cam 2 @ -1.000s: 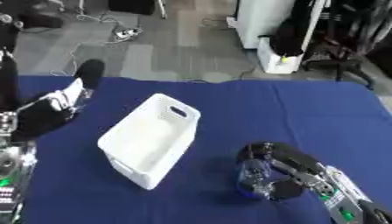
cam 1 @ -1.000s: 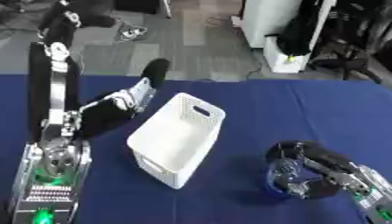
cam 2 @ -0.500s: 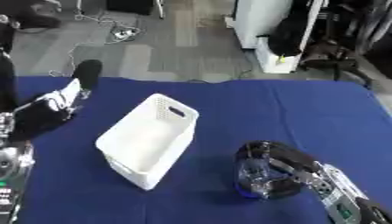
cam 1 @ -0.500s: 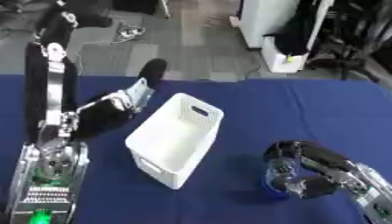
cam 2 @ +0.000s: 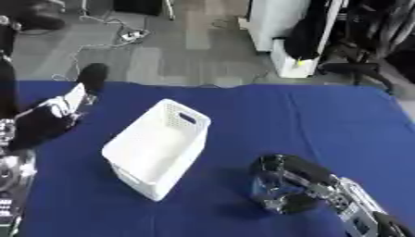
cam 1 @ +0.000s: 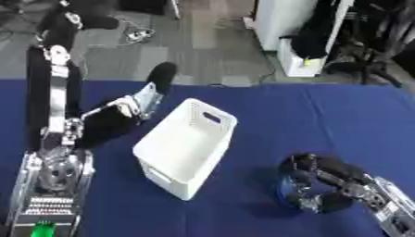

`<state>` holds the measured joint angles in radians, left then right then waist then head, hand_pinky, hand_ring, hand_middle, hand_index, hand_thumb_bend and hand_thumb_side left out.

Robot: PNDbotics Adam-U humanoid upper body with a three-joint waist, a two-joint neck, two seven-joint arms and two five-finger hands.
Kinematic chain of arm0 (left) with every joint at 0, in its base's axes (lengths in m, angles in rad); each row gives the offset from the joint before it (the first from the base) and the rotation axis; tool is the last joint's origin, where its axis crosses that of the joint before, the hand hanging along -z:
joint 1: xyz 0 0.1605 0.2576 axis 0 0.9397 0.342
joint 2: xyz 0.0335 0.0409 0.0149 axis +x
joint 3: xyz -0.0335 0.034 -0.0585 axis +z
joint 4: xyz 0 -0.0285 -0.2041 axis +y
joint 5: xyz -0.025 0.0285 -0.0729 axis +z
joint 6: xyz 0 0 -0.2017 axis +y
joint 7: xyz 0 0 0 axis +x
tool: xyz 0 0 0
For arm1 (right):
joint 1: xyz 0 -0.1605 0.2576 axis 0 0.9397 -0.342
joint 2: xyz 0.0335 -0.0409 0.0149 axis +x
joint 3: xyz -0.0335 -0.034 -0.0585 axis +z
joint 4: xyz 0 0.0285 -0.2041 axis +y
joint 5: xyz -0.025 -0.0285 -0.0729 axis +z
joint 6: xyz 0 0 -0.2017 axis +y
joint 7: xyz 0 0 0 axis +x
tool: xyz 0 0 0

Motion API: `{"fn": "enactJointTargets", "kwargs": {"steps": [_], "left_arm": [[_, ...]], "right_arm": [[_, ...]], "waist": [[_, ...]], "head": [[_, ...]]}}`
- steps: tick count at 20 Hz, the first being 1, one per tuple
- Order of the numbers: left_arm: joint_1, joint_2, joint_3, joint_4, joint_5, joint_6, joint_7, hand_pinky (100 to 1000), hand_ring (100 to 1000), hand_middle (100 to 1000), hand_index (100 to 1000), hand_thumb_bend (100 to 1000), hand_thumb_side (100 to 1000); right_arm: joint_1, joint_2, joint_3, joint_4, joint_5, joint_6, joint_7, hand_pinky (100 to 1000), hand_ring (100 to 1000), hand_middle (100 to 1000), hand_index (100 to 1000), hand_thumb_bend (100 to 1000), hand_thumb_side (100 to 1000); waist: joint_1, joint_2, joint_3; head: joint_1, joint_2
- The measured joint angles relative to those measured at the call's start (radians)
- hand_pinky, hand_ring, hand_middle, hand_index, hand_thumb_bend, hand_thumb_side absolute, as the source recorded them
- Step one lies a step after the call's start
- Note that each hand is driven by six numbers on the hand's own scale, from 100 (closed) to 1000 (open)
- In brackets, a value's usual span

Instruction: Pick up objects on the table and place them in the box.

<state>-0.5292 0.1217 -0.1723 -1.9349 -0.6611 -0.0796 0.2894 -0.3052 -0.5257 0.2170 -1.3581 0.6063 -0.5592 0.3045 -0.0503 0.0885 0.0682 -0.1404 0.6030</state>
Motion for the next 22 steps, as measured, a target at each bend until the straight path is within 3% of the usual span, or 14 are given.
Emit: {"fn": "enactJointTargets", "kwargs": {"steps": [14, 22], "left_arm": [[0.0, 0.0, 0.0, 0.0, 0.0, 0.0, 0.0, 862, 679, 791, 862, 526, 599], [0.0, 0.0, 0.0, 0.0, 0.0, 0.0, 0.0, 862, 679, 791, 862, 526, 599]], "right_arm": [[-0.006, 0.026, -0.017, 0.03, -0.006, 0.004, -0.002, 645, 713, 750, 800, 494, 687], [-0.004, 0.025, -0.025, 0.028, -0.036, 0.016, 0.044, 613, 706, 714, 787, 564, 597]], "waist": [[0.0, 0.0, 0.001], [0.0, 0.0, 0.001]], "head": [[0.0, -0.004], [0.0, -0.004]]}}
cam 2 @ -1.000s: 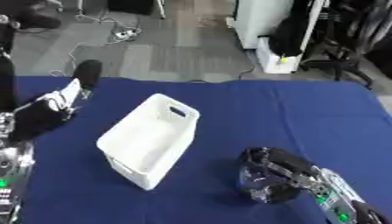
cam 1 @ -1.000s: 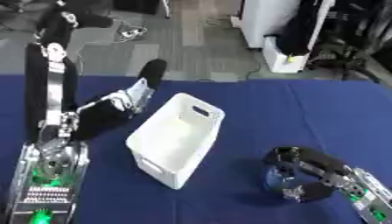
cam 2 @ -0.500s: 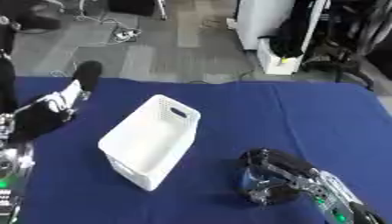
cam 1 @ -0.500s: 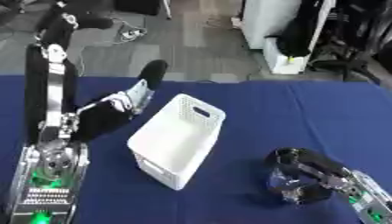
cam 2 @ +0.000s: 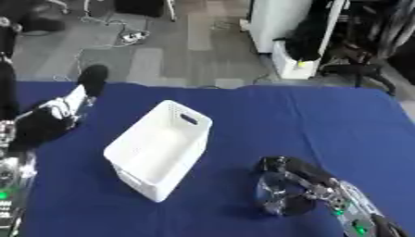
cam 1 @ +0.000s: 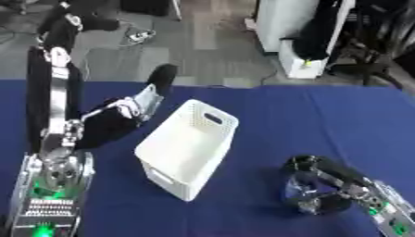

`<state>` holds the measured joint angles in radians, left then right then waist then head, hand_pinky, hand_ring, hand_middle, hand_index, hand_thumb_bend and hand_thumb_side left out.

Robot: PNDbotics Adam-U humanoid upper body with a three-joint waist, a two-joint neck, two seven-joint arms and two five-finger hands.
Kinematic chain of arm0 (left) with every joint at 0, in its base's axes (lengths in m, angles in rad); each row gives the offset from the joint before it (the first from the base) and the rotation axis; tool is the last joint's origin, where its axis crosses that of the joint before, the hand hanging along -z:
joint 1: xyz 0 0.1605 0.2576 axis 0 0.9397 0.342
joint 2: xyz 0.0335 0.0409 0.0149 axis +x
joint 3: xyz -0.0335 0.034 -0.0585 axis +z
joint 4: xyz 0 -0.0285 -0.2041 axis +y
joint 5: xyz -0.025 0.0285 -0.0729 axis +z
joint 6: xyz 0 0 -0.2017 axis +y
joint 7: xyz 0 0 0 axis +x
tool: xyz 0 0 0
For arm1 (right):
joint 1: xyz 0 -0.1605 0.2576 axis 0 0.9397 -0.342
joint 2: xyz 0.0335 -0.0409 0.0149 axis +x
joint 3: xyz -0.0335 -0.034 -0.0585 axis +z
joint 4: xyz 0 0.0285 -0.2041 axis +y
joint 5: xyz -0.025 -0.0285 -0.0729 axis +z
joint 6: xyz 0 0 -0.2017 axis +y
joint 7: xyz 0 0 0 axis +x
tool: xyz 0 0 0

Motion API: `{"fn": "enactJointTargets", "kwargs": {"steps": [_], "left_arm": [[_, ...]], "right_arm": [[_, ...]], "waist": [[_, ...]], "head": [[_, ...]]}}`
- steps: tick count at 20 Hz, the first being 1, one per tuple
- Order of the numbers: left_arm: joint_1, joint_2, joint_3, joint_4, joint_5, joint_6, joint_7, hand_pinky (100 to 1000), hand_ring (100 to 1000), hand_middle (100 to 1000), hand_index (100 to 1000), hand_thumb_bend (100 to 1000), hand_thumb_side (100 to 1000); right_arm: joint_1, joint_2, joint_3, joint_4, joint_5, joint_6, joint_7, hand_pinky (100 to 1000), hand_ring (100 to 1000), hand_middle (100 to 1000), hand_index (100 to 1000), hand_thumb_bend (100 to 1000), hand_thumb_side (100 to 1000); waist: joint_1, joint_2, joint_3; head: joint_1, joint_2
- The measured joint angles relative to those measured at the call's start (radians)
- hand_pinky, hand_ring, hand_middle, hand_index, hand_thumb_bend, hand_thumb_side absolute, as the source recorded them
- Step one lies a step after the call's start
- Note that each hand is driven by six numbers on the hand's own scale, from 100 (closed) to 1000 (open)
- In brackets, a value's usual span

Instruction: Pick up objects on the table and place them in the box.

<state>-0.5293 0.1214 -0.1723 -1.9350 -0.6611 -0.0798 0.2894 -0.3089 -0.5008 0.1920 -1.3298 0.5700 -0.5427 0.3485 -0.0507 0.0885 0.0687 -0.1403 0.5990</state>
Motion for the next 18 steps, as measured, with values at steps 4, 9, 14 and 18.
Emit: {"fn": "enactJointTargets", "kwargs": {"steps": [4, 9, 14, 18], "left_arm": [[0.0, 0.0, 0.0, 0.0, 0.0, 0.0, 0.0, 862, 679, 791, 862, 525, 599], [0.0, 0.0, 0.0, 0.0, 0.0, 0.0, 0.0, 861, 679, 791, 862, 525, 599], [0.0, 0.0, 0.0, 0.0, 0.0, 0.0, 0.0, 861, 679, 791, 862, 524, 598], [0.0, 0.0, 0.0, 0.0, 0.0, 0.0, 0.0, 861, 679, 791, 862, 524, 598]], "right_arm": [[0.0, -0.001, -0.006, -0.007, -0.007, -0.013, 0.069, 567, 689, 689, 778, 624, 528], [0.0, -0.001, -0.012, -0.012, -0.033, -0.027, 0.118, 397, 615, 671, 767, 655, 425], [0.005, -0.001, -0.012, -0.002, -0.098, -0.033, 0.128, 257, 546, 642, 740, 586, 285], [0.007, 0.0, -0.012, 0.009, -0.191, -0.026, 0.139, 185, 471, 529, 638, 486, 171]], "waist": [[0.0, 0.0, 0.0], [0.0, -0.001, -0.001], [0.0, -0.001, -0.001], [0.0, -0.001, -0.002]], "head": [[0.0, 0.0], [0.0, 0.0], [0.0, 0.0], [0.0, 0.0]]}}
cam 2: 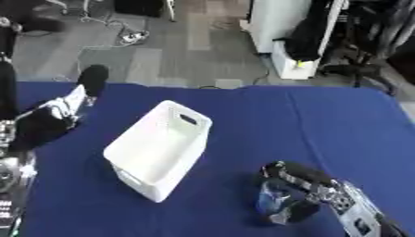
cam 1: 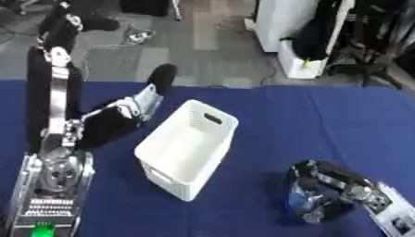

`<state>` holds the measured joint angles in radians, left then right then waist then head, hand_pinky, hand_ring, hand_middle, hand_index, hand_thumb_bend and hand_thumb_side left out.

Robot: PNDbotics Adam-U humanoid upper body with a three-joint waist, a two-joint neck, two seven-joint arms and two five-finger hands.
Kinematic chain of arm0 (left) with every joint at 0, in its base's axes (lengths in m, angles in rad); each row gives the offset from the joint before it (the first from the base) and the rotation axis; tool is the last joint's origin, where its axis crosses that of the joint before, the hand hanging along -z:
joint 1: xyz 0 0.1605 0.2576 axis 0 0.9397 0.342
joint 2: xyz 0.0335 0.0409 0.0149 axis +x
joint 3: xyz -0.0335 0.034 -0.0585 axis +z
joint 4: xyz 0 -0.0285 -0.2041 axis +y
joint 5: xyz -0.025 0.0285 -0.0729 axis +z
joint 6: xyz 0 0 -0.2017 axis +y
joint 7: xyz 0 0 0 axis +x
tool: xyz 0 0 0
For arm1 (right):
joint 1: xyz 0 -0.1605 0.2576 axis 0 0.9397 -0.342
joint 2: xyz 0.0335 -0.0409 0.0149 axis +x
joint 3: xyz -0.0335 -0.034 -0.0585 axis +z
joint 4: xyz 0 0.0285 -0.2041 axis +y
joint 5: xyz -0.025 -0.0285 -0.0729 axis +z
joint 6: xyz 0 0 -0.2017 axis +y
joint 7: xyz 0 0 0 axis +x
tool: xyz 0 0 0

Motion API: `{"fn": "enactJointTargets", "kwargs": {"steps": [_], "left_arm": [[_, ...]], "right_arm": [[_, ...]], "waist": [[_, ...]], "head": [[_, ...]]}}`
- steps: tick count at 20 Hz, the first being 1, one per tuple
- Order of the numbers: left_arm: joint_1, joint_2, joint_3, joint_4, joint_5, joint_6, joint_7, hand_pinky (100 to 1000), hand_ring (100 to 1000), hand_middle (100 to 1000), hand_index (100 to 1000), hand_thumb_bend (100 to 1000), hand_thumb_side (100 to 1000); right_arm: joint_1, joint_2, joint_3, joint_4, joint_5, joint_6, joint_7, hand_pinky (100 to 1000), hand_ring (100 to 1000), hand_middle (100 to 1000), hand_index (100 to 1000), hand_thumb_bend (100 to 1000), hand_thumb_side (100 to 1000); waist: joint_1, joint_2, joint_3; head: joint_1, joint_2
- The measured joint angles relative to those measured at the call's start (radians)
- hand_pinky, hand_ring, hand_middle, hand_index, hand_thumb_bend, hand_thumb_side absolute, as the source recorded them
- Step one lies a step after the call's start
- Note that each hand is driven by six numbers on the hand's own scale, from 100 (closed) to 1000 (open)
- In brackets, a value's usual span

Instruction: Pick up objects on the table and place them in the box.

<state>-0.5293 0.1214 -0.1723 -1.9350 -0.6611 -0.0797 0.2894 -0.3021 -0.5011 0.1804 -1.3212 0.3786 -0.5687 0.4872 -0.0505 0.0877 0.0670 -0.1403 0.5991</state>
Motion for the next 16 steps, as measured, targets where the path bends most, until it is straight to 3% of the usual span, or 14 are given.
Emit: {"fn": "enactJointTargets", "kwargs": {"steps": [3, 4, 5, 6, 7, 8, 11, 16], "left_arm": [[0.0, 0.0, 0.0, 0.0, 0.0, 0.0, 0.0, 861, 679, 791, 862, 523, 598], [0.0, 0.0, 0.0, 0.0, 0.0, 0.0, 0.0, 861, 679, 791, 862, 523, 598], [0.0, 0.0, 0.0, 0.0, 0.0, 0.0, 0.0, 861, 679, 791, 862, 523, 598], [0.0, 0.0, 0.0, 0.0, 0.0, 0.0, 0.0, 861, 679, 791, 862, 523, 598], [0.0, 0.0, 0.0, 0.0, 0.0, 0.0, 0.0, 861, 679, 791, 862, 523, 598], [0.0, 0.0, 0.0, 0.0, 0.0, 0.0, 0.0, 861, 679, 791, 862, 523, 598], [0.0, 0.0, 0.0, 0.0, 0.0, 0.0, 0.0, 861, 679, 790, 862, 523, 598], [0.0, 0.0, 0.0, 0.0, 0.0, 0.0, 0.0, 860, 679, 790, 862, 523, 598]], "right_arm": [[0.001, 0.0, 0.0, 0.006, -0.078, 0.005, -0.003, 160, 395, 442, 522, 368, 176], [0.001, 0.0, 0.0, 0.006, -0.103, 0.005, -0.008, 136, 374, 371, 417, 295, 197], [0.001, 0.0, -0.001, 0.006, -0.124, 0.003, -0.016, 119, 362, 342, 369, 279, 208], [0.001, 0.0, -0.003, 0.006, -0.143, 0.001, -0.026, 100, 303, 266, 230, 120, 262], [0.001, 0.001, -0.007, 0.006, -0.162, -0.001, -0.04, 100, 256, 217, 175, 100, 261], [0.001, 0.001, -0.012, 0.01, -0.183, -0.001, -0.06, 100, 102, 100, 100, 100, 310], [0.001, 0.005, -0.02, 0.024, -0.254, 0.002, -0.13, 100, 100, 100, 100, 100, 388], [0.0, 0.01, -0.025, 0.028, -0.278, -0.007, -0.208, 100, 100, 100, 100, 100, 315]], "waist": [[0.0, 0.0, -0.001], [0.001, 0.0, -0.001], [0.001, 0.0, -0.001], [0.001, 0.0, -0.002], [0.001, 0.0, -0.003], [0.001, 0.0, -0.003], [0.001, 0.0, -0.004], [0.003, 0.0, -0.004]], "head": [[0.0, 0.0], [0.0, 0.0], [0.0, 0.0], [0.0, 0.0], [0.0, 0.0], [0.0, 0.0], [0.0, 0.0], [0.0, -0.003]]}}
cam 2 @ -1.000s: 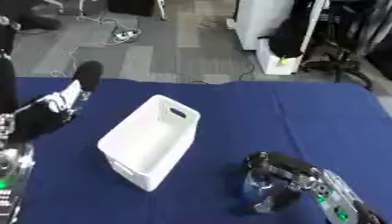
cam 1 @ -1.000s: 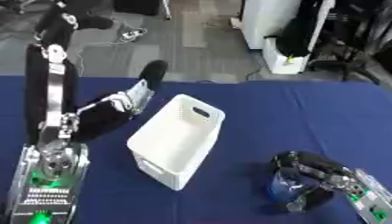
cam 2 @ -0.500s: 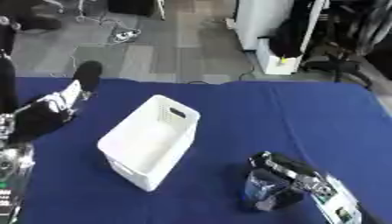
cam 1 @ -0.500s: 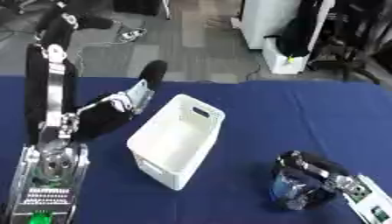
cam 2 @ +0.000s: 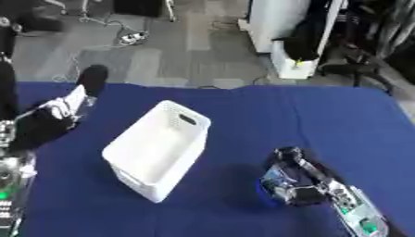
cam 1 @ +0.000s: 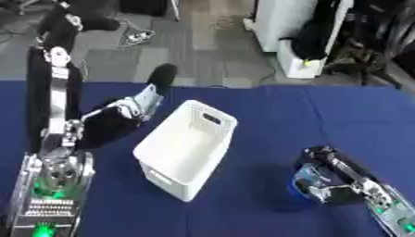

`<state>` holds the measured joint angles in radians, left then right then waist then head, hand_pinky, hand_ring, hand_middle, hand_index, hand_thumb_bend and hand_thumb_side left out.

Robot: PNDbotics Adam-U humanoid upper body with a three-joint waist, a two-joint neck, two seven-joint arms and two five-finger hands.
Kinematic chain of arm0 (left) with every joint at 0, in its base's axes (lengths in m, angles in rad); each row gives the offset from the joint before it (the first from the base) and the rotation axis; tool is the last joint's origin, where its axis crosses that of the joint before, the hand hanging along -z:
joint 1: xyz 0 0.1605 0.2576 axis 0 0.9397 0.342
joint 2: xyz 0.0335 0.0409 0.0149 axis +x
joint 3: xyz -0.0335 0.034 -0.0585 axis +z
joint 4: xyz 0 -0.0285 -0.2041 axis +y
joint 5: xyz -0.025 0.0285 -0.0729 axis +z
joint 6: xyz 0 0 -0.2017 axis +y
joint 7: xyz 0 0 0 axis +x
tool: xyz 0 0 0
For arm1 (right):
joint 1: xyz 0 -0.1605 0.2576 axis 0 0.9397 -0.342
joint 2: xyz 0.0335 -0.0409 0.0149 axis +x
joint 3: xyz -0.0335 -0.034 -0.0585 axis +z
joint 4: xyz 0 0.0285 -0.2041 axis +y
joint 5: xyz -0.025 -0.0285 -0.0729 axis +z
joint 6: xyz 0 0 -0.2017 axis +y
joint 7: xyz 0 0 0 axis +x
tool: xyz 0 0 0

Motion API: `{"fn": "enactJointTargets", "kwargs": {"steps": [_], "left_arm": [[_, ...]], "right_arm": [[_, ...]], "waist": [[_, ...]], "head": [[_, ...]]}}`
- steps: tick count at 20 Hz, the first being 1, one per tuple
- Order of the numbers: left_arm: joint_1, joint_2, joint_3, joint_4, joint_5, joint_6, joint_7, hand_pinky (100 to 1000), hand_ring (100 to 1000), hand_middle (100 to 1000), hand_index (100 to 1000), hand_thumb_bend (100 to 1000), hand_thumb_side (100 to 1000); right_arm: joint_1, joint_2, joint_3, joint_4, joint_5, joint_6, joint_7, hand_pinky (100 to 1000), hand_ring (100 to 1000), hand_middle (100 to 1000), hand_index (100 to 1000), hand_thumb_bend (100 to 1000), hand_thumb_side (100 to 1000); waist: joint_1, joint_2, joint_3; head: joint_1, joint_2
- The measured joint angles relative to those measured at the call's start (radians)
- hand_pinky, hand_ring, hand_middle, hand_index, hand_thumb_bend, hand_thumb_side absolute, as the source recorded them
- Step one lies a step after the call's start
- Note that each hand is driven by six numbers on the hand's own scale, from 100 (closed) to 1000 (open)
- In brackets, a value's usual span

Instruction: Pick up objects on the table and place them in the box.

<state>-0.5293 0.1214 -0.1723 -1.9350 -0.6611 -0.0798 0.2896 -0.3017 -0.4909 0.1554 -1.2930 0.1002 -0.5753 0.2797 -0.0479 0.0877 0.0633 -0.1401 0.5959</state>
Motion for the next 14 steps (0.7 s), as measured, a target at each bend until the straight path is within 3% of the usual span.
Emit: {"fn": "enactJointTargets", "kwargs": {"steps": [14], "left_arm": [[0.0, -0.001, 0.0, 0.0, 0.0, 0.0, 0.0, 861, 681, 791, 862, 524, 596]], "right_arm": [[-0.039, 0.017, -0.015, -0.134, -0.056, 0.065, -0.087, 100, 100, 100, 100, 100, 246]], "waist": [[-0.001, -0.002, 0.001]], "head": [[0.004, -0.017]]}}
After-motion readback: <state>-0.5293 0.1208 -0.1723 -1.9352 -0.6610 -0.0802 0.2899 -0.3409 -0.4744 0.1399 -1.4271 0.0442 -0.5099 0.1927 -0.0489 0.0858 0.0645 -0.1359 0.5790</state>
